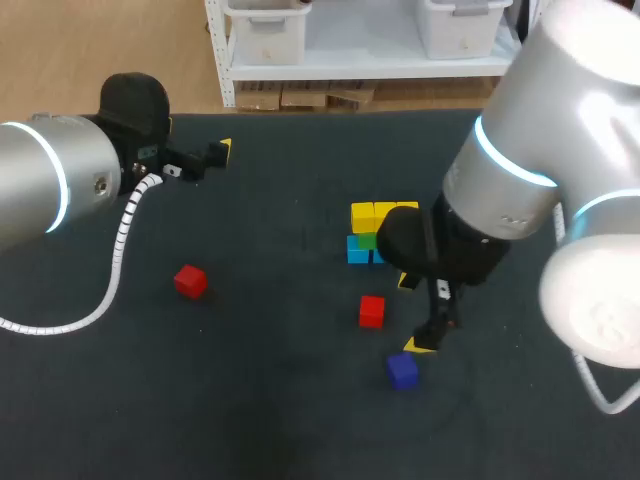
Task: Place the blue cubes, place green cubes on the blue cubes, place the yellow cubes on the green cubes, then place the red cubes on the yellow cubes, and place purple cube on the red cubes.
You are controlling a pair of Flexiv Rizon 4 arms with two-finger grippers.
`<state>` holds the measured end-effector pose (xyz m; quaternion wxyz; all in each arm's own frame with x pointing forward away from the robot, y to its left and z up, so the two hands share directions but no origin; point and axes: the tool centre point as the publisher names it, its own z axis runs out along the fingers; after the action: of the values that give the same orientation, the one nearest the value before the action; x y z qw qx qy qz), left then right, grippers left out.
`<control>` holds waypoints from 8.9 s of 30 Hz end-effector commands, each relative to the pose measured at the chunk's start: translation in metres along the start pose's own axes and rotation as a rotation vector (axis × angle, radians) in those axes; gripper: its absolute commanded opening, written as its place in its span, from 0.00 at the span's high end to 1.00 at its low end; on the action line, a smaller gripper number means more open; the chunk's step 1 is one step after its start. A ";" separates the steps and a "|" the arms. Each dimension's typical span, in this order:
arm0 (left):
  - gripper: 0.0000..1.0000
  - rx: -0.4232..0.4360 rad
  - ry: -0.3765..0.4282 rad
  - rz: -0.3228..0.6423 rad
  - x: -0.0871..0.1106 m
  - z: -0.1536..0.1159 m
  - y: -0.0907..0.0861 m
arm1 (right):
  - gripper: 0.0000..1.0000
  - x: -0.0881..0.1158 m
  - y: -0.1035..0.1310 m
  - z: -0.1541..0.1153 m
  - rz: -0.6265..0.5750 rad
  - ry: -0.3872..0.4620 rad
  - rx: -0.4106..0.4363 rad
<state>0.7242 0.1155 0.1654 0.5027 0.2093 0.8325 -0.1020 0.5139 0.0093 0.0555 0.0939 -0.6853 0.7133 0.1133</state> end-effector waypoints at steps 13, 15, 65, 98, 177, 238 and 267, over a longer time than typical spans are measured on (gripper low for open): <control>0.00 -0.010 -0.009 -0.002 0.002 0.000 -0.002 | 0.00 -0.020 -0.008 0.042 0.015 0.071 -0.013; 0.00 -0.010 -0.009 -0.002 0.002 0.000 -0.002 | 0.00 -0.020 -0.008 0.044 0.021 0.071 -0.015; 0.00 -0.010 -0.009 -0.002 0.002 0.000 -0.002 | 0.00 -0.022 -0.041 0.067 0.029 0.090 0.163; 0.00 -0.010 -0.009 -0.002 0.002 0.000 -0.002 | 1.00 0.000 -0.023 0.033 -0.042 0.114 0.118; 0.00 -0.010 -0.009 -0.002 0.002 0.000 -0.002 | 1.00 -0.011 -0.158 -0.040 -0.076 0.102 -0.051; 0.00 -0.010 -0.009 -0.002 0.002 0.000 -0.002 | 1.00 -0.015 -0.179 -0.029 -0.043 0.117 -0.026; 0.00 -0.010 -0.009 -0.002 0.002 0.000 -0.002 | 0.62 -0.011 -0.174 -0.031 -0.049 0.125 -0.002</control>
<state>0.7242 0.1155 0.1654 0.5027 0.2093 0.8325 -0.1020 0.6916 0.0059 0.0831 0.0481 -0.7088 0.7002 0.0709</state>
